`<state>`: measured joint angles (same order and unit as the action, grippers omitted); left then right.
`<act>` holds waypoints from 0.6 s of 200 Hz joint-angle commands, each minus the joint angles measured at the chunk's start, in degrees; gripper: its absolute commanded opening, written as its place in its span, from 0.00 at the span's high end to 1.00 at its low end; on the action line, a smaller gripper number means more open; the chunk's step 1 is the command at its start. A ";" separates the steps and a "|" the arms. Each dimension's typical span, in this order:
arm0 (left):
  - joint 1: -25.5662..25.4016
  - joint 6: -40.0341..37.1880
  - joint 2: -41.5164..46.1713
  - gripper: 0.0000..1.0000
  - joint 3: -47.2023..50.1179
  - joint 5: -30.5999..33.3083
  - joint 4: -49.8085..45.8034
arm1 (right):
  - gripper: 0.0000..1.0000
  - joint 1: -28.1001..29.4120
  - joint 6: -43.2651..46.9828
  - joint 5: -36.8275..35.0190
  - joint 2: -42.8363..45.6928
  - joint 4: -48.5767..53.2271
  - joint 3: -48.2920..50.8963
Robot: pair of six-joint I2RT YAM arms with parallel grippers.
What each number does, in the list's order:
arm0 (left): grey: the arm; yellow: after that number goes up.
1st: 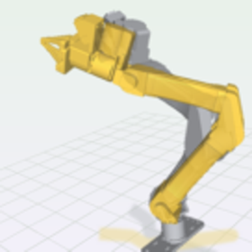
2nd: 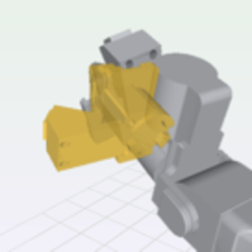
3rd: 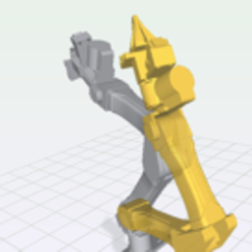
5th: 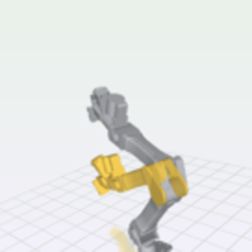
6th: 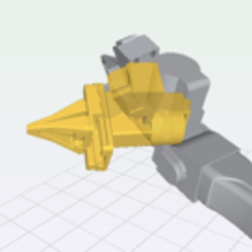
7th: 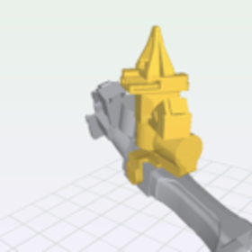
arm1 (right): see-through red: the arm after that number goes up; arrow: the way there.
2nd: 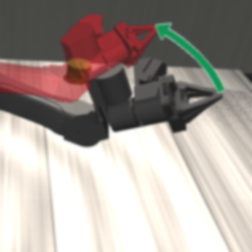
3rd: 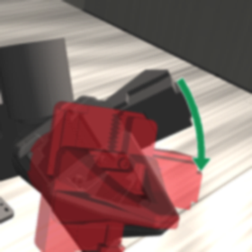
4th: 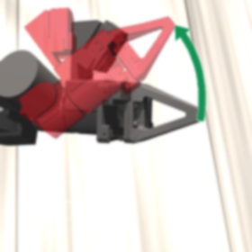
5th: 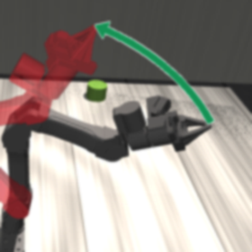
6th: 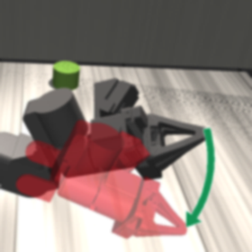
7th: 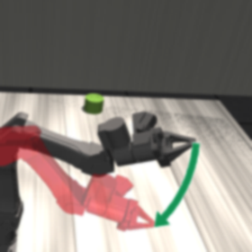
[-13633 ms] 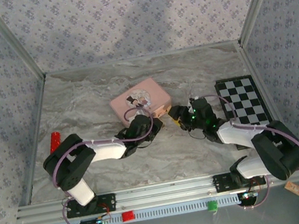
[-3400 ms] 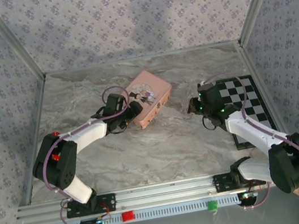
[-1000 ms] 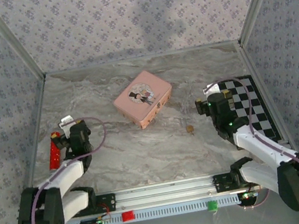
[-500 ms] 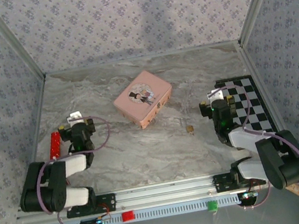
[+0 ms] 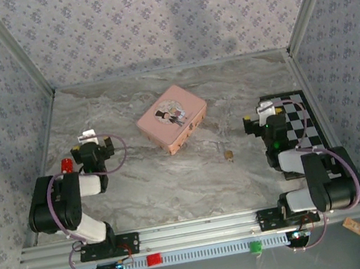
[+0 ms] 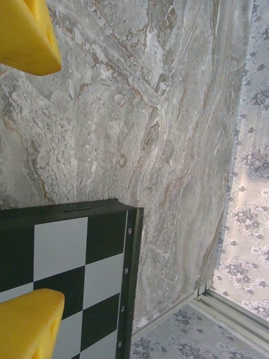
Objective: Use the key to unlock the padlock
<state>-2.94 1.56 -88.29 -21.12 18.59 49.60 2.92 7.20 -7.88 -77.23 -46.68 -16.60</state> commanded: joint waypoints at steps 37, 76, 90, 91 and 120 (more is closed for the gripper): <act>0.88 1.56 0.22 0.00 -1.13 -2.34 0.11 | 0.01 -1.55 -1.75 5.91 -3.80 -4.04 -0.31; 1.06 1.68 0.28 0.00 -1.22 -2.61 -0.23 | 0.01 -2.34 -3.60 3.67 -9.82 -1.99 -4.40; 1.07 1.62 0.31 0.00 -1.22 -2.68 -0.22 | 0.01 -2.89 -4.30 3.10 -9.87 -1.12 -4.95; 1.08 1.61 0.31 0.00 -1.21 -2.68 -0.22 | 0.01 -2.91 -4.39 3.07 -9.87 -1.04 -4.98; 1.09 1.62 0.27 0.00 -1.21 -2.72 -0.21 | 0.01 -3.91 -5.65 3.43 -9.97 0.42 -5.84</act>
<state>-2.24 2.48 -88.29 -21.19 17.08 49.45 0.12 3.86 -3.81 -86.87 -47.99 -20.69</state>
